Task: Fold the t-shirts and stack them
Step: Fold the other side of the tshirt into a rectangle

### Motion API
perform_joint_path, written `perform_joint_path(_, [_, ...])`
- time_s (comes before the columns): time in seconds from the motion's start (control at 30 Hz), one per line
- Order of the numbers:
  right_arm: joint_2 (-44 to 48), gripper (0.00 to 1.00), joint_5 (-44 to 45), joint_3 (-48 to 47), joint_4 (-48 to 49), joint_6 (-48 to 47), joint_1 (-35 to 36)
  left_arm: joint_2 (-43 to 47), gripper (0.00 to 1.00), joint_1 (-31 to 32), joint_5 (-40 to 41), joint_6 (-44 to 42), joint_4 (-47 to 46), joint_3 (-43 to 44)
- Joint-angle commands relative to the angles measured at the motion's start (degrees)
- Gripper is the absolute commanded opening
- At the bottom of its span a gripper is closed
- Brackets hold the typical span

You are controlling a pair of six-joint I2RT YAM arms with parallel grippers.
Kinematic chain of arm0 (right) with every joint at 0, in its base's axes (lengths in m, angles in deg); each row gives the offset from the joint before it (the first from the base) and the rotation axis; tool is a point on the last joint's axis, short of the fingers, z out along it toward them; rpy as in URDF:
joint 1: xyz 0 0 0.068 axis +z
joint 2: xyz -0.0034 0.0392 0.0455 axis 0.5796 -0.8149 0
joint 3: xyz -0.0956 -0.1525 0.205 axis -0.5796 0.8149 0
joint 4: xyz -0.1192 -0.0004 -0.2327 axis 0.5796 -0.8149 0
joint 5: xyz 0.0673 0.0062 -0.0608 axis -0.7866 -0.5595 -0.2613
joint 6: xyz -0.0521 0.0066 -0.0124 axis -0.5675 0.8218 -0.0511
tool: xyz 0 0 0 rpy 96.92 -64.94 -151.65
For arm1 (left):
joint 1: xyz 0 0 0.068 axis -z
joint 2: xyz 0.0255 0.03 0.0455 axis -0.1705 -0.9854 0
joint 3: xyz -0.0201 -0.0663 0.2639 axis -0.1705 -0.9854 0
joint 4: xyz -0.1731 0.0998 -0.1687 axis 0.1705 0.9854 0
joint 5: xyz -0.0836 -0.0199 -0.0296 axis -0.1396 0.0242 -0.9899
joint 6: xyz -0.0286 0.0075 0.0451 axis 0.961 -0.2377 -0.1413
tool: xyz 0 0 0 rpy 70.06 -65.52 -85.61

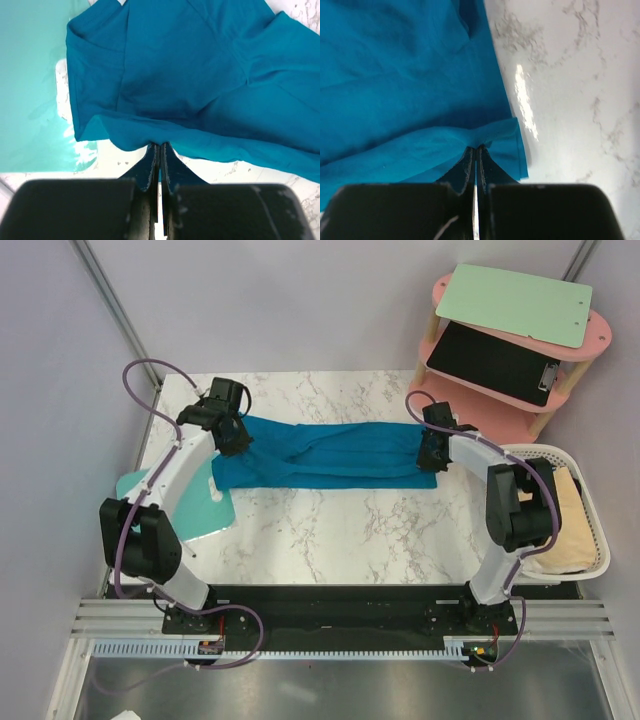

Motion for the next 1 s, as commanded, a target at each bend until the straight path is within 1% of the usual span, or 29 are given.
perform_joint_path(0.0, [-3.8,0.00,-0.8,-6.3,1.8,-0.2,-0.2,-3.8,0.02,-1.5,-0.1,-4.2,-0.4,5.1])
perform_joint_path(0.2, [-9.5,0.00,-2.5,-13.6,0.6,-0.1,-0.9,-9.8,0.02,-2.9,-1.5,-5.2,-0.4,9.0])
perform_joint_path(0.33, [-11.7,0.00,-2.8,-15.9,0.2,0.1,-0.9,-11.9,0.02,-3.5,-1.8,-5.5,-0.4,10.1])
perform_joint_path(0.4, [-13.7,0.06,-3.2,-17.7,-1.1,0.0,-0.9,-13.1,0.02,-3.6,-2.1,-5.7,-0.8,11.2])
perform_joint_path(0.43, [-14.8,0.20,-3.6,-18.1,-1.4,-0.3,-0.9,-13.7,0.02,-3.7,-2.2,-5.9,-0.8,12.1])
perform_joint_path(0.5, [-15.0,0.41,-3.4,-18.2,-1.5,-0.8,-0.9,-14.8,0.02,-3.8,-2.6,-6.1,-0.7,13.2])
perform_joint_path(0.53, [-14.7,0.66,-3.0,-17.9,-1.2,-0.7,-1.0,-15.0,0.02,-4.1,-2.7,-6.2,-0.9,14.0])
perform_joint_path(0.57, [-14.3,0.80,-2.8,-17.6,-0.7,-0.8,-1.0,-15.7,0.02,-4.3,-2.9,-6.0,-0.9,14.6])
perform_joint_path(0.6, [-14.0,0.97,-2.4,-17.0,-0.4,-0.8,-0.9,-16.2,0.02,-4.4,-3.6,-6.1,-1.2,14.9])
perform_joint_path(0.7, [-12.8,0.98,-2.7,-16.5,0.3,-1.3,-1.0,-19.3,0.02,-5.8,-5.3,-6.2,-1.8,17.4])
perform_joint_path(0.87, [-11.6,0.98,-3.4,-16.0,0.7,-1.6,-0.9,-27.5,0.02,-7.7,-7.7,-7.8,-2.0,25.6])
perform_joint_path(0.9, [-11.4,0.98,-3.6,-15.8,1.0,-1.9,-1.0,-30.1,0.05,-8.0,-8.9,-8.1,-2.0,28.2])
perform_joint_path(0.97, [-10.8,0.98,-4.4,-14.8,1.6,-2.0,-0.9,-32.4,0.28,-8.5,-11.2,-8.9,-2.0,30.7])
